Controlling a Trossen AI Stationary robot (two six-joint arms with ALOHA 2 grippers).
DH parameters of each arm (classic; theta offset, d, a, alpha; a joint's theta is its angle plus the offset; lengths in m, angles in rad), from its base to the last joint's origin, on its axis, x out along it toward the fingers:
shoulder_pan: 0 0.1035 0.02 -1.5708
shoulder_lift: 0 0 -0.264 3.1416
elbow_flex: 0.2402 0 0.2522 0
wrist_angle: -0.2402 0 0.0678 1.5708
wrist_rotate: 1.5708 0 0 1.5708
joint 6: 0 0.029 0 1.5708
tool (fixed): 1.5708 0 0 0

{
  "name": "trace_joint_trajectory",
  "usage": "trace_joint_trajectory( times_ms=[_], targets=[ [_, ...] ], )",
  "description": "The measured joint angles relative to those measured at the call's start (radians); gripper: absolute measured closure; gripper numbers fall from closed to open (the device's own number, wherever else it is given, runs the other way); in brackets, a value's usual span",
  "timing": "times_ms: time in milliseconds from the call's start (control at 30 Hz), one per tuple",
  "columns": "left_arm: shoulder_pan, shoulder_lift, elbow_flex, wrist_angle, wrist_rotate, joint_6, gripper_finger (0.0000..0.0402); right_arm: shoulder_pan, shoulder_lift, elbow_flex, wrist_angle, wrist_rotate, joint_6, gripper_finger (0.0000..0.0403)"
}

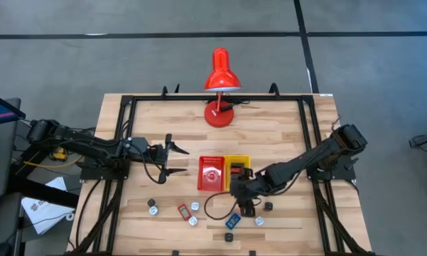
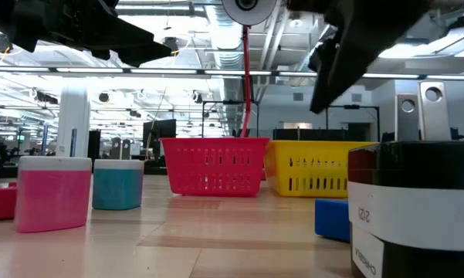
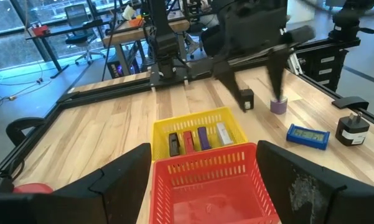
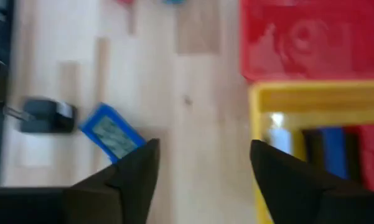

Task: Pick & Place Office items
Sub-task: Put the top left black white charger adapter into the red bin

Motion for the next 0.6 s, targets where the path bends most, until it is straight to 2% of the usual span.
trace_joint_trajectory(
  times_ms=[167,467,600],
  targets=[
    [0.0,0.0,0.0,0.0,0.0,0.0,0.0115,0.05,0.0,0.0,0.084,-0.011,-0.004,0.0125],
    [0.0,0.0,0.0,0.0,0.003,0.0,0.0115,0.109,0.0,-0.001,0.133,-0.011,-0.003,0.0124],
    [0.0,0.0,0.0,-0.001,0.003,0.0,0.0115,0.137,-0.005,-0.001,0.086,-0.012,0.044,0.0124]
  ],
)
